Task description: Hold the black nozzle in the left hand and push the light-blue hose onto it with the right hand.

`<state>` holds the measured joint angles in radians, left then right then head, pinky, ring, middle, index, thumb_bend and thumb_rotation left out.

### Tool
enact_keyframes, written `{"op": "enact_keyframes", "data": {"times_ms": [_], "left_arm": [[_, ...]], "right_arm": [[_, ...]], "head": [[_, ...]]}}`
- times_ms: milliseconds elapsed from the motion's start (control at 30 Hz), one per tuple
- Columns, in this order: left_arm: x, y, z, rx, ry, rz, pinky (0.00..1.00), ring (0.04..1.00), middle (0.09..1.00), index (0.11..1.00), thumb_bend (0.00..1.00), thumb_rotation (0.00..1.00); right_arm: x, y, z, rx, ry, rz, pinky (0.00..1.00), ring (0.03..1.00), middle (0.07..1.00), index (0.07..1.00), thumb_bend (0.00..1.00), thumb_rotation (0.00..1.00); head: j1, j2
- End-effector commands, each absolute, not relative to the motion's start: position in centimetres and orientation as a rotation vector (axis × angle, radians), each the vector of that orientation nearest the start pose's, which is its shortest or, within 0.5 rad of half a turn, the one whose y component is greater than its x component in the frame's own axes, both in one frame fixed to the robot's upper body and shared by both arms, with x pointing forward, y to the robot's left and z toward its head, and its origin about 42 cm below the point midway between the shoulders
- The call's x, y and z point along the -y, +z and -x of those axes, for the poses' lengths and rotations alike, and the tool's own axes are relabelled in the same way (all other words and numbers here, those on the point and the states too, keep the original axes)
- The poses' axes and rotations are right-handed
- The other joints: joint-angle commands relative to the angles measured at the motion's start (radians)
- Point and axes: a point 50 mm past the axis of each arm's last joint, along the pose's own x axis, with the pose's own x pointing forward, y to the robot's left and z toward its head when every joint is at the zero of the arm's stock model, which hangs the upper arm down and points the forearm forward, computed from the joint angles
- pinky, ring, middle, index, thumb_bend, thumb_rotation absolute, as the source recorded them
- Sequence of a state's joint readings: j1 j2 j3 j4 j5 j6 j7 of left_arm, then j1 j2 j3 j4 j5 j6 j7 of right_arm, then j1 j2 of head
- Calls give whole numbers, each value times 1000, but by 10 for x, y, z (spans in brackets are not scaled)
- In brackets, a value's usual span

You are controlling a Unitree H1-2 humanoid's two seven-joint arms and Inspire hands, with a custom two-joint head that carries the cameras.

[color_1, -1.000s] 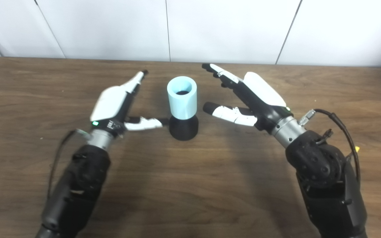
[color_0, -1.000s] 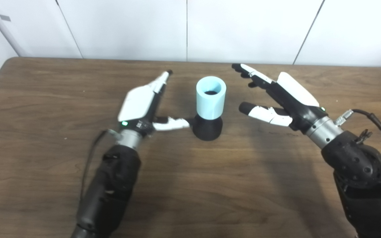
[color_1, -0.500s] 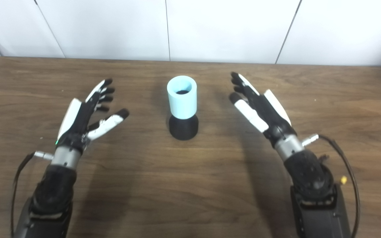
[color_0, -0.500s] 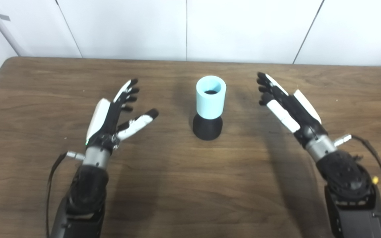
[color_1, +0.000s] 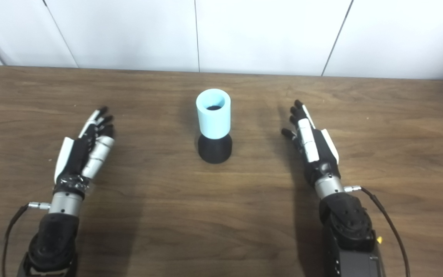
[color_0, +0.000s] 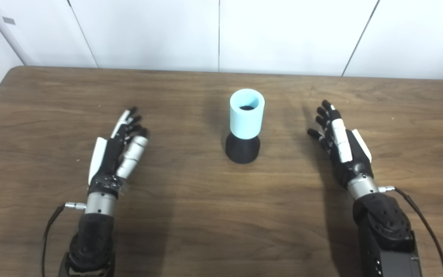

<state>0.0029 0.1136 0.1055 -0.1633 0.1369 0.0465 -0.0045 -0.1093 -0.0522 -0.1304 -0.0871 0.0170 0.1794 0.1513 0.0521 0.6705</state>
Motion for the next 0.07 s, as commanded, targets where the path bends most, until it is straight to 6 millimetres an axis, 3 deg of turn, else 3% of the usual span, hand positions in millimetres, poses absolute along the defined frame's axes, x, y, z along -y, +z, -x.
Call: {"op": "enact_keyframes", "data": {"times_ms": [0, 33], "left_arm": [[-271, 150, -290, 193, 110, -176, 870, 898, 929, 972, 551, 936], [-271, 147, -291, 192, 110, -161, 876, 899, 928, 969, 538, 954]], "right_arm": [[254, 143, -318, 74, 29, 27, 967, 986, 986, 1000, 575, 1000], [255, 141, -319, 73, 26, 29, 974, 989, 985, 1000, 582, 1000]], "head": [[4, -11], [6, -18]]}}
